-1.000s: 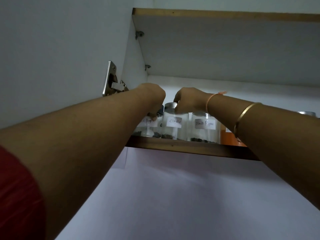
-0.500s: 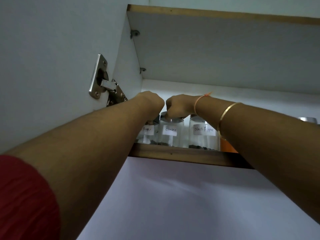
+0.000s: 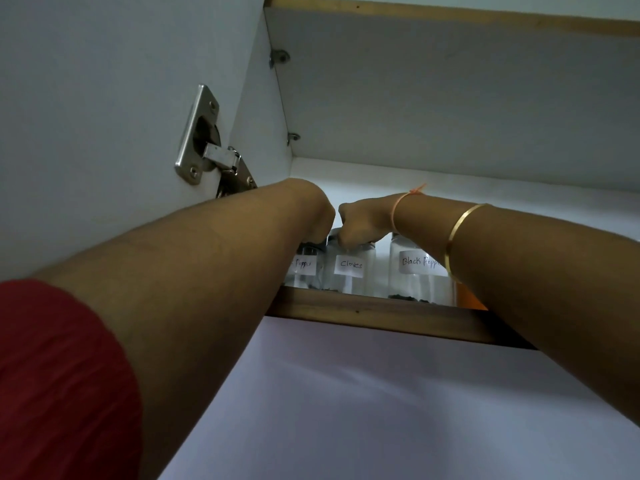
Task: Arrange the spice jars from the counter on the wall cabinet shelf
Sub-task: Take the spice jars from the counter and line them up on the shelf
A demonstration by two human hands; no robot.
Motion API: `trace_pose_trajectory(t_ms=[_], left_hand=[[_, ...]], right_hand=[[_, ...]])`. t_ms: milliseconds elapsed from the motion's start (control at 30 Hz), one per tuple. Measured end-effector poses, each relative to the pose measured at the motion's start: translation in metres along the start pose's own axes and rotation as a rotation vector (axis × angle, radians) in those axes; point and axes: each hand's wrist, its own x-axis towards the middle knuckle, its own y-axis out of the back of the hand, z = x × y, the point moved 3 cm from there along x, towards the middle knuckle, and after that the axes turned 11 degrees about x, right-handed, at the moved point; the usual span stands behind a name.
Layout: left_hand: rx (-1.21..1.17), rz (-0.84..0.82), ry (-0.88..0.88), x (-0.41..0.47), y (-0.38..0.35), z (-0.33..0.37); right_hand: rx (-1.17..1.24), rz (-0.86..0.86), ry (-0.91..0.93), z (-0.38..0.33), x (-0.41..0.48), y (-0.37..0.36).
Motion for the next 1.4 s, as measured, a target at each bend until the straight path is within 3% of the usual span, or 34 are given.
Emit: trace_pose_trajectory(t_ms=[267,433,567,767,867,1033,1400], left_hand=[[-0.141,-0.012,0.006,-0.013,-0.002,0.008],[-0.468,-0.024,0.11,-0.015,-0.01,0.016],[-0.58,0.163,0.128,-0.014,0.004,0.021],[-0.719,0.473,0.038,-0.037,0.047,0.037],[-0.716,0.524,-0.023,-0.043,0.065,0.05],[-0.588,0.427,-0.103,-0.042,0.082,0.071],[-0.43,0.367,-0.061,-0.026,0.083,0.087]], right_hand=[[0.101,0.1,0.047,0.003,-0.001,-0.004],[0.189,0.247,0.105,0.004,-0.018,0.013],[0.263,0.378,0.144,0.019,-0.036,0.035],[0.264,0.426,0.067,0.068,-0.066,0.05],[0.269,0.415,0.028,0.092,-0.078,0.052],[0.236,0.354,-0.036,0.115,-0.094,0.046],[0.273,0.264,-0.015,0.15,-0.112,0.034]])
